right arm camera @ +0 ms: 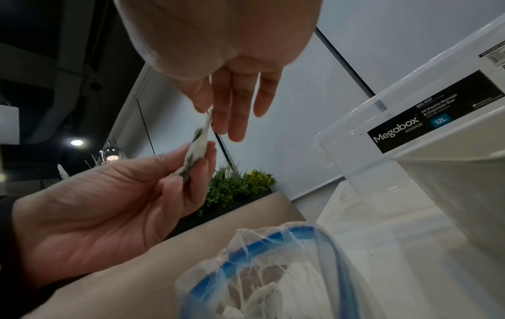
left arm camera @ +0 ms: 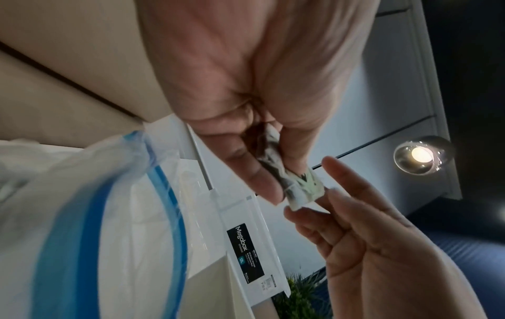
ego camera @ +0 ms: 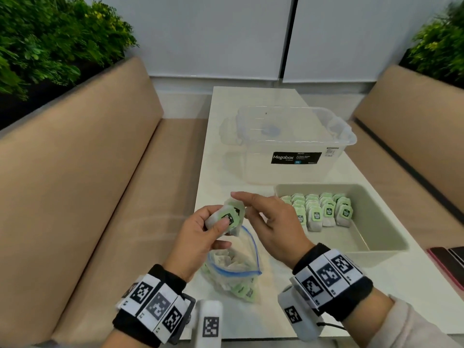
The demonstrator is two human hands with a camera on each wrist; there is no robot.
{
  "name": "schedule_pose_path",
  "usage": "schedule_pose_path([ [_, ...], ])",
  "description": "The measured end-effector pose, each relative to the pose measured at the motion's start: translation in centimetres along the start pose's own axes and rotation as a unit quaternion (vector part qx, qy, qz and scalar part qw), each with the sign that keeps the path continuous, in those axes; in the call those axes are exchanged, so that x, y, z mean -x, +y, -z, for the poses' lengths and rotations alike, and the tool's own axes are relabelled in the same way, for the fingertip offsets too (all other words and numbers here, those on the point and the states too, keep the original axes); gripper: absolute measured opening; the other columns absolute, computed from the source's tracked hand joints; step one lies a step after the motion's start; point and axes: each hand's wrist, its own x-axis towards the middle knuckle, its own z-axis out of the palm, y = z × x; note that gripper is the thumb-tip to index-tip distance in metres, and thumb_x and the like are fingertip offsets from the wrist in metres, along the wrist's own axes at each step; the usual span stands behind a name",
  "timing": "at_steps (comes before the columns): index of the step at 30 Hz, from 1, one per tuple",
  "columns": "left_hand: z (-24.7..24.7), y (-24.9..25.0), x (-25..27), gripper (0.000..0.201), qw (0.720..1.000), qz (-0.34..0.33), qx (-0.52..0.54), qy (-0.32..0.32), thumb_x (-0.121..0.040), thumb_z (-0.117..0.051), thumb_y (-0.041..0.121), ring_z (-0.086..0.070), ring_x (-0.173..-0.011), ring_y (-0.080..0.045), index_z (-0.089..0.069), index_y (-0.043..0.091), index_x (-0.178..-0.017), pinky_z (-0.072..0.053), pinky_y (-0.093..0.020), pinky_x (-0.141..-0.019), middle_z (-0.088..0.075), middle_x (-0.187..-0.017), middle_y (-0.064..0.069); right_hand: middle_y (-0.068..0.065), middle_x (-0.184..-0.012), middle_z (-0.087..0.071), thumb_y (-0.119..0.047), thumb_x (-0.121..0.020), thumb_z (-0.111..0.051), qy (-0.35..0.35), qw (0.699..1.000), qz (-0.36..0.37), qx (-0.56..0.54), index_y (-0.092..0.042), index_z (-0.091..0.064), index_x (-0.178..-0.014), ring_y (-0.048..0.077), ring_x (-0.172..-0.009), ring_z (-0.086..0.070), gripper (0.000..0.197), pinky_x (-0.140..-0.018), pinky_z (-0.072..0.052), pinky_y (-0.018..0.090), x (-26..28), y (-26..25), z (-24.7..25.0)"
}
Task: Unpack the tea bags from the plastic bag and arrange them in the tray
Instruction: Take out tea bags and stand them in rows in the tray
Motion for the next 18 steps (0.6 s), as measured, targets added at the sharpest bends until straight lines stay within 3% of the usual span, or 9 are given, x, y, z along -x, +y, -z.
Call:
schedule_pose_path([
  [2, -0.6, 0.0, 0.0, 0.016, 1.000, -0.010, -0.022, -0.006, -0.087, -0.058, 0.007, -0.067, -0.074, -0.009, -0.061, 0.015, -0.100, -0.055, -0.021, -0.056, -0.066, -0.091, -0.005, -0.026, -0.084, -0.062, -0.033, -0.086, -0.055, -0.026, 0.998, -0.047, -0.032, -0.036, -0.059, -0.116, 0.005, -0.076, -0.060, 0.031, -0.076, -0.049, 0.022, 0.1, 0.1, 0.7],
  [3, -1.0, -0.1, -0.1, 0.017, 0.999, -0.012, -0.028, -0.010, -0.086, -0.058, 0.007, -0.068, -0.075, -0.010, -0.061, 0.015, -0.101, -0.055, -0.021, -0.056, -0.066, -0.092, -0.007, -0.021, -0.081, -0.064, -0.033, -0.085, -0.060, -0.033, 0.997, -0.061, -0.043, -0.034, -0.062, -0.114, 0.005, -0.075, -0.061, 0.030, -0.076, -0.051, 0.023, 0.0, 0.2, 1.0],
  [5, -2.0, -0.2, -0.4, 0.019, 0.999, -0.012, -0.032, -0.011, -0.086, -0.059, 0.006, -0.068, -0.078, -0.013, -0.061, 0.014, -0.103, -0.056, -0.022, -0.059, -0.066, -0.093, -0.009, -0.014, -0.075, -0.066, -0.022, -0.084, -0.067, -0.029, 0.993, -0.091, -0.070, -0.031, -0.066, -0.107, 0.004, -0.073, -0.061, 0.026, -0.074, -0.051, 0.022, -0.2, 0.7, 2.0],
  [7, -3.4, -0.3, -0.9, 0.019, 0.999, -0.012, -0.029, -0.008, -0.087, -0.058, 0.006, -0.069, -0.080, -0.015, -0.061, 0.013, -0.104, -0.057, -0.024, -0.061, -0.068, -0.095, -0.010, -0.010, -0.073, -0.066, -0.011, -0.083, -0.069, -0.016, 0.985, -0.129, -0.111, -0.038, -0.066, -0.098, 0.006, -0.072, -0.062, 0.031, -0.073, -0.050, 0.021, -0.3, 1.3, 3.3],
  [10, -6.0, -0.7, -1.7, 0.015, 1.000, -0.021, -0.023, 0.002, -0.089, -0.057, 0.009, -0.071, -0.081, -0.015, -0.062, 0.014, -0.101, -0.058, -0.025, -0.062, -0.071, -0.092, -0.007, 0.000, -0.075, -0.068, -0.006, -0.081, -0.069, 0.008, 0.976, -0.169, -0.140, -0.044, -0.065, -0.089, 0.018, -0.076, -0.066, 0.038, -0.076, -0.054, 0.029, -0.3, 2.6, 5.7],
  [14, -9.7, -0.9, -2.9, 0.009, 0.999, -0.029, -0.023, 0.018, -0.089, -0.057, 0.012, -0.071, -0.084, -0.012, -0.063, 0.014, -0.095, -0.057, -0.023, -0.066, -0.071, -0.090, 0.000, 0.001, -0.079, -0.072, -0.004, -0.082, -0.068, 0.013, 0.972, -0.193, -0.134, -0.038, -0.067, -0.078, 0.018, -0.076, -0.065, 0.034, -0.075, -0.054, 0.029, -0.3, 4.6, 9.9],
  [18, -13.5, -0.9, -4.5, 0.025, 0.995, -0.069, -0.076, -0.019, -0.087, -0.061, 0.015, -0.064, -0.095, -0.007, -0.065, 0.024, -0.109, -0.052, -0.022, -0.082, -0.070, -0.105, 0.003, -0.001, -0.077, -0.069, -0.009, -0.082, -0.068, -0.012, 0.974, -0.210, -0.087, -0.027, -0.069, -0.076, 0.010, -0.068, -0.059, 0.020, -0.071, -0.052, 0.031, -0.6, 7.0, 13.9],
])
